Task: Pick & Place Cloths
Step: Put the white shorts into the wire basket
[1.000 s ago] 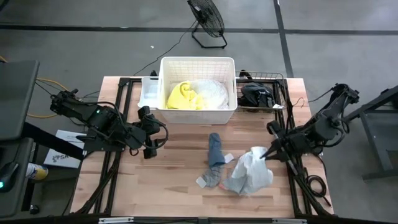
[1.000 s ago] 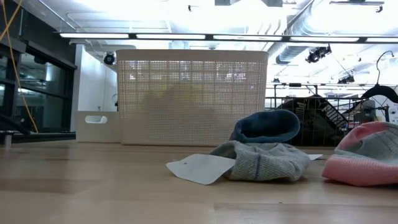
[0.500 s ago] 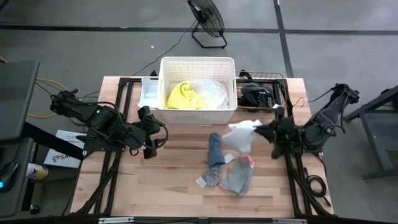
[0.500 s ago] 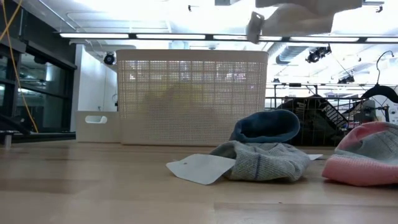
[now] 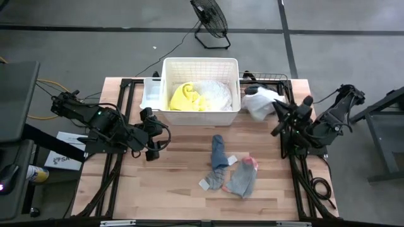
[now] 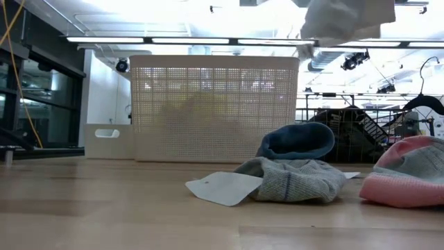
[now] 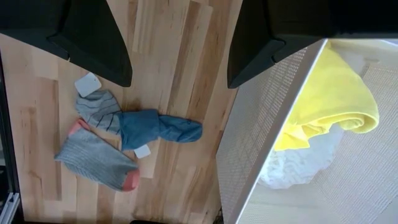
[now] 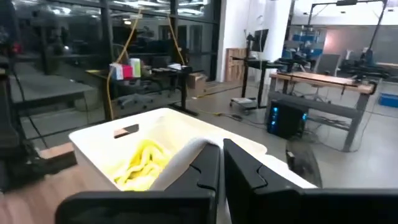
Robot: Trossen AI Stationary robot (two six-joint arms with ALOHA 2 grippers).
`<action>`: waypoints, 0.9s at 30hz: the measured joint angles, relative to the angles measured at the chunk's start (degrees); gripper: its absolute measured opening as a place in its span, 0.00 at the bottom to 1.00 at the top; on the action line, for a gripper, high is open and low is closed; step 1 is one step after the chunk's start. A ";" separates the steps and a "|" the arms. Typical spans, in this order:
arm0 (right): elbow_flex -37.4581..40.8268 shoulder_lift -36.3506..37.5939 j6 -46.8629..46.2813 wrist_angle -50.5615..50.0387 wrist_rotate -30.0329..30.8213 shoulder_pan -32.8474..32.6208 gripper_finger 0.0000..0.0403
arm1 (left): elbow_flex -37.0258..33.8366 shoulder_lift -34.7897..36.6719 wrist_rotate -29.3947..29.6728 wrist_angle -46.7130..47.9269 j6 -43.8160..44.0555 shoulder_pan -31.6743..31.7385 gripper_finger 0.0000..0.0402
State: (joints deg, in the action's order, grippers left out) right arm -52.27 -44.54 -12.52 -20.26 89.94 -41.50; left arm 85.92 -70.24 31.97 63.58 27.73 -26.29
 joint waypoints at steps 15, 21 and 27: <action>0.47 0.40 -1.66 -8.07 -0.27 20.06 0.01 | -0.02 -0.21 0.00 -0.03 0.05 0.00 0.64; 0.72 0.36 -8.53 -15.71 -6.81 28.68 0.01 | -0.02 -0.21 0.02 -0.03 0.07 0.01 0.64; 0.72 0.12 -19.49 -26.82 -18.47 38.87 0.01 | -0.02 -0.21 0.02 -0.01 0.07 0.01 0.64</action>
State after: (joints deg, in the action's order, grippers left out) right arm -51.55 -44.43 -32.01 -47.07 71.46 -2.63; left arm 85.91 -70.46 31.99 63.57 27.79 -26.29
